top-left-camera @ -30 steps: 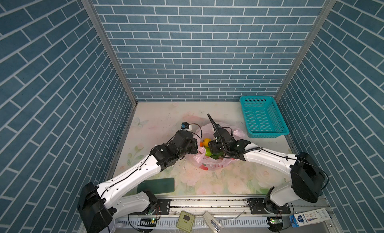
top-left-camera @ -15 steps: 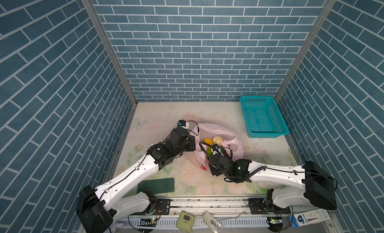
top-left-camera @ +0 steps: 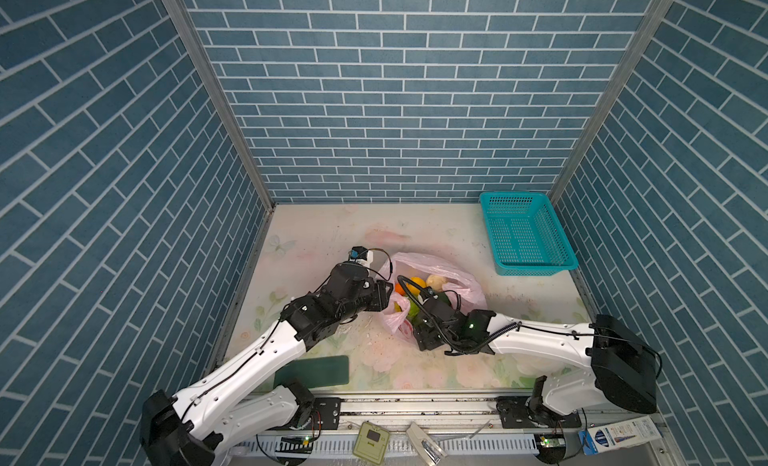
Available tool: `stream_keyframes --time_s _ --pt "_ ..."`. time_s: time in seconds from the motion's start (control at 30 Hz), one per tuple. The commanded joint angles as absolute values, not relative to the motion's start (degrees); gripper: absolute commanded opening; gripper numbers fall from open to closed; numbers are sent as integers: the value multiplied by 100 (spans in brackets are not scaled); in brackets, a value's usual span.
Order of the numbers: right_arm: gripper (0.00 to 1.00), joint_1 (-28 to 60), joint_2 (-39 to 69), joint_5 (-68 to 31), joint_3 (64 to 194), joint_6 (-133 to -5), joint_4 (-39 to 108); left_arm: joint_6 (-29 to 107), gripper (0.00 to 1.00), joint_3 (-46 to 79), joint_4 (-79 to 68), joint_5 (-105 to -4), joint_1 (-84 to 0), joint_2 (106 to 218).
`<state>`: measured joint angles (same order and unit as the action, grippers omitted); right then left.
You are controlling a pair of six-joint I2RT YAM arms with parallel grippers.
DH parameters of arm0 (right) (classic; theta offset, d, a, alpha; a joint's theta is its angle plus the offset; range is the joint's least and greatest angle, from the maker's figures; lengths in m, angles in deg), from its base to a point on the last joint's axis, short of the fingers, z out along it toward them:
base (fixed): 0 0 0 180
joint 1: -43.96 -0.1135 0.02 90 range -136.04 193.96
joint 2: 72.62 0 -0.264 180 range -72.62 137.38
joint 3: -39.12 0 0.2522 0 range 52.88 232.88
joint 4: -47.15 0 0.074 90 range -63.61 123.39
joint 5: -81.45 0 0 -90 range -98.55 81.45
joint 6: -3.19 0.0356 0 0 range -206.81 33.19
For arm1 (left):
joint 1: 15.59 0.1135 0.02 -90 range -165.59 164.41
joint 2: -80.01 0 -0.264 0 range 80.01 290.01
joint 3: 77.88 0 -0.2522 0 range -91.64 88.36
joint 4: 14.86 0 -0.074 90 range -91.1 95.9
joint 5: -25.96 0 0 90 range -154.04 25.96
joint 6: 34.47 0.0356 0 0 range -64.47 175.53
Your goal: Untie the knot of the plastic bag and take out the fruit
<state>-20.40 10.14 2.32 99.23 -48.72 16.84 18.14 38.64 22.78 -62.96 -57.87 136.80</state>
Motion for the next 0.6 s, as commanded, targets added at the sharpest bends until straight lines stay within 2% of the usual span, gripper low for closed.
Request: stream_keyframes --time_s 0.0,0.07,0.1,0.27,0.4,0.57 --pt "81 -1924 949 54 10032 -4484 1880 1627 80 4035 2404 -6072 -5769 13458" --pt "81 -1872 883 37 9953 -4413 1984 1496 90 4159 2298 -5909 -5768 13310" --pt "81 -1854 860 26 9918 -4388 2025 1440 99 4209 2264 -5818 -5769 13239" --pt "81 -1804 799 24 9839 -4316 2134 1467 100 4243 2483 -5680 -5851 13200" --pt "81 -1783 789 -28 9797 -4260 2241 1718 100 4339 2048 -5625 -6006 13085" --pt "81 -1743 784 -53 9797 -4216 2259 2444 100 4003 2380 -5540 -6316 13478"
